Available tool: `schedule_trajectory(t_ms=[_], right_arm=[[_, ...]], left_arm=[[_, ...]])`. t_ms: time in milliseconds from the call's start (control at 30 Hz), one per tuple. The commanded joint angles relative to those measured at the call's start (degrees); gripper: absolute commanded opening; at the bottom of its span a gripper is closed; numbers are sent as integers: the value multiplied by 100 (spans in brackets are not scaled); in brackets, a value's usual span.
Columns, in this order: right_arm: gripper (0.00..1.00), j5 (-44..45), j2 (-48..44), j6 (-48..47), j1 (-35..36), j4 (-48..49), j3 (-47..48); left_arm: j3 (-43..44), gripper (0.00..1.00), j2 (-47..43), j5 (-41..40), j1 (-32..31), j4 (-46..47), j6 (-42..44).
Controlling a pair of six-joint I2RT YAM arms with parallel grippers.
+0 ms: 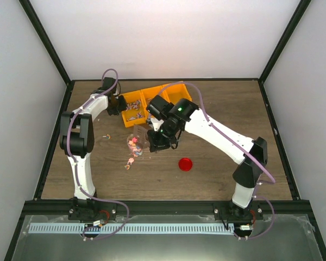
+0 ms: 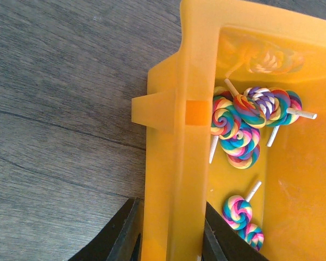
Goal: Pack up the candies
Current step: Place the fake candies in the packing bottle, then place the spatula at the center of the board.
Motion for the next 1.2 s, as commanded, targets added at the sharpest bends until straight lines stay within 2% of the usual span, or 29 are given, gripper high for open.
schedule_trajectory(t_ms=[0,100,200,400,567,667,800,1000,1067,1167], right_arm=[[1,147,31,-59,90,-23,149],[1,447,-63,-147,45,-27,104],[1,359,-141,-175,-289,-10,133],[1,343,-224,-114,-432,193,264],[1,-440,-714,-357,-1505,1009,-281],[1,-1282,-1417,-204,-2489,2069,-1411],[1,-2611,-2389,703,-3565,4260,-3536],[1,-2923,-2966,2375,-4406,7368,-6301],[1,-2907,-2922,2723,-4622,8366,-6867],[1,-2917,-2604,2807,-4961,9088,-7187]], left_arm=[[-31,26,-120,-76,46,-63,86],[9,26,-92,-42,52,-68,74],[-4,26,-110,-66,46,-72,79],[-13,26,-141,-92,46,-112,99],[-31,26,-345,-259,37,-146,236],[-22,27,-443,-279,37,-203,279],[-79,32,-519,-275,28,-299,297],[-120,39,-485,-412,22,-388,273],[76,39,-343,-524,19,-579,260],[275,39,-181,-649,11,-726,253]])
